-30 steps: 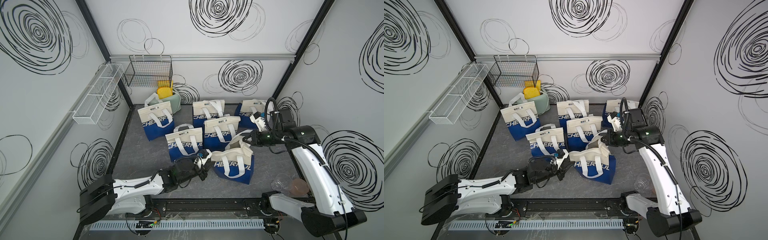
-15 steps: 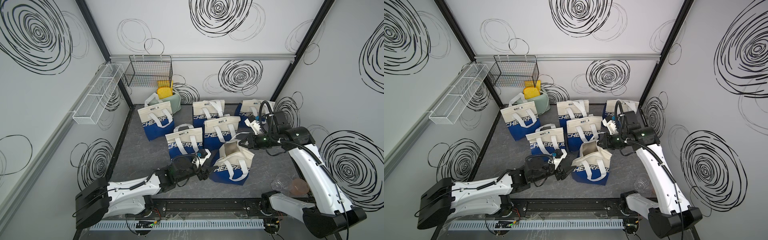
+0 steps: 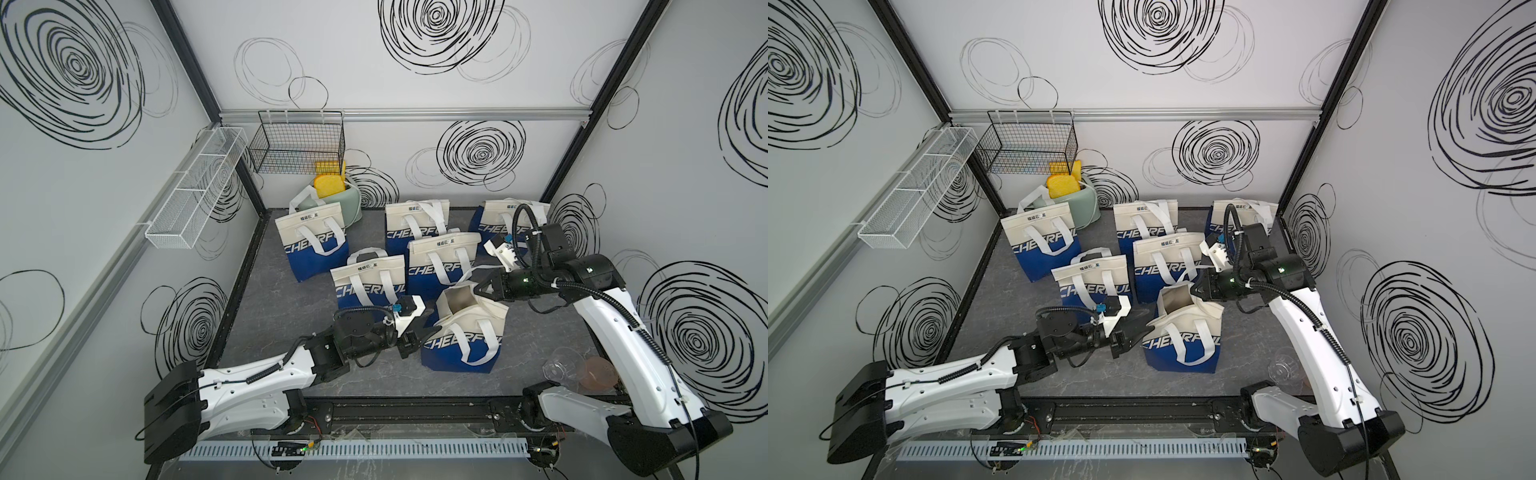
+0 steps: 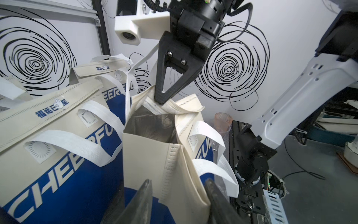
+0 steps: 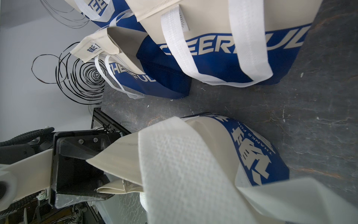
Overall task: Open the takeout bag
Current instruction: Open the takeout bag at the center of the board.
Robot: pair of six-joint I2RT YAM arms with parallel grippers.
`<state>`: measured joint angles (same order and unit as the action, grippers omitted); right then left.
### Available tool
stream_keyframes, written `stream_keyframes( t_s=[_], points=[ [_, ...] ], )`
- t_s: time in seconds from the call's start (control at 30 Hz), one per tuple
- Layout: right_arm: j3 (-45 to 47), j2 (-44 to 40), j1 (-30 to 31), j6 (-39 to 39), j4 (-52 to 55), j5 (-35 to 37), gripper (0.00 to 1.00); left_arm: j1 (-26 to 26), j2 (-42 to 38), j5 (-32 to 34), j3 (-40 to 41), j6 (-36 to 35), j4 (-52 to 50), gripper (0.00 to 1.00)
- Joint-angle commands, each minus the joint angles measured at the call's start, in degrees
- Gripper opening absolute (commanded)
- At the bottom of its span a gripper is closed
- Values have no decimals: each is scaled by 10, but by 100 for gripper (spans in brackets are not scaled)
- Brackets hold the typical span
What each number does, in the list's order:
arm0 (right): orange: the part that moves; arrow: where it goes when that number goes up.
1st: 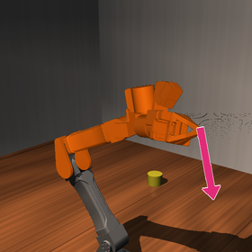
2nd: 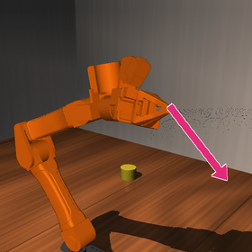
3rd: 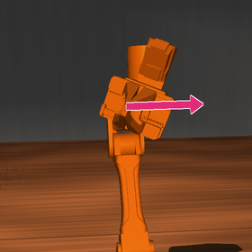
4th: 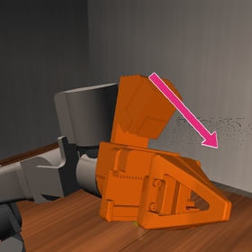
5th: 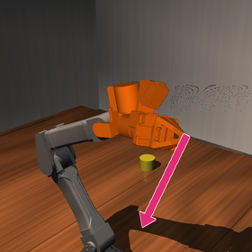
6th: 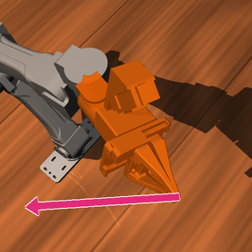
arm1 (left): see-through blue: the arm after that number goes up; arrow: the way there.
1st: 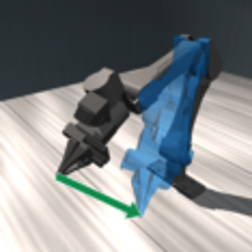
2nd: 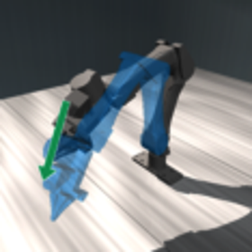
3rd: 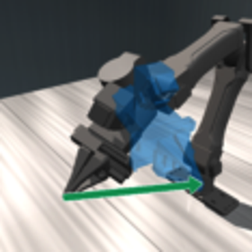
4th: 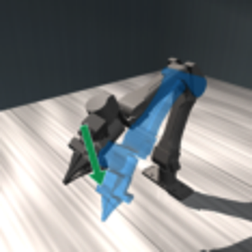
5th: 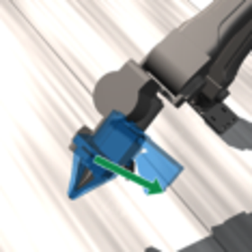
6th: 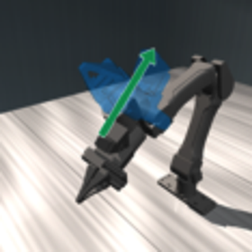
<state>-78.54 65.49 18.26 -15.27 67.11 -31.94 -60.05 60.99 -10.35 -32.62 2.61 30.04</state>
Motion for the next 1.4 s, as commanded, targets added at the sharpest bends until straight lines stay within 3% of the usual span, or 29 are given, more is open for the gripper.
stream_keyframes(
  t_s=[0.0,0.27,0.37,0.43,0.6,0.73,0.97,1.37],
  points=[
    [7,5,7,0,7,3,0,-9,16,-14,-28,-12,28,41],
    [4,3,13,-9,4,8,0,-25,58,1,-40,-7,31,10],
    [-3,-2,14,-16,9,26,26,-29,65,16,-45,-5,22,0],
    [-11,-11,17,-22,9,34,41,-31,69,29,-50,-5,14,0],
    [-24,-32,54,-57,13,82,53,-39,80,64,-67,-6,-1,0],
    [-25,-45,118,-103,25,166,54,-41,88,100,-79,0,-13,0],
    [-13,-61,217,-173,75,310,45,-40,87,153,-83,6,-25,0],
    [5,-43,283,-216,105,407,35,-34,64,180,-70,10,-46,0]
  ],
)
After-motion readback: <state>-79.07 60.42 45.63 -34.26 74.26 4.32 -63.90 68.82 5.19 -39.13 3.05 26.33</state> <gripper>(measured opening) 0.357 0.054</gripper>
